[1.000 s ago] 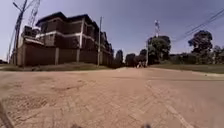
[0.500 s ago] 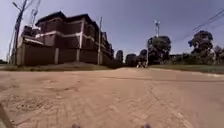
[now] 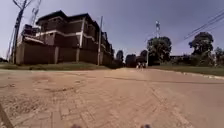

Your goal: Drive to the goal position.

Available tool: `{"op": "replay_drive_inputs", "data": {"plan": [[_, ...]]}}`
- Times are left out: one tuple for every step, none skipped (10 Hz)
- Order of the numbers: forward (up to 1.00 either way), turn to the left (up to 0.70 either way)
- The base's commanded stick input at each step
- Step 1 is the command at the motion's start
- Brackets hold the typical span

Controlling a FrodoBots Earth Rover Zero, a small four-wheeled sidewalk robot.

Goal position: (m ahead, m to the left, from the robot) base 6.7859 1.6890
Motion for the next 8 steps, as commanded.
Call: {"op": "replay_drive_inputs", "data": {"plan": [[0.3, 0.0], [0.3, 0.0], [0.3, 0.0], [0.3, 0.0], [0.3, 0.0], [0.3, 0.0], [0.3, 0.0], [0.3, 0.0]]}}
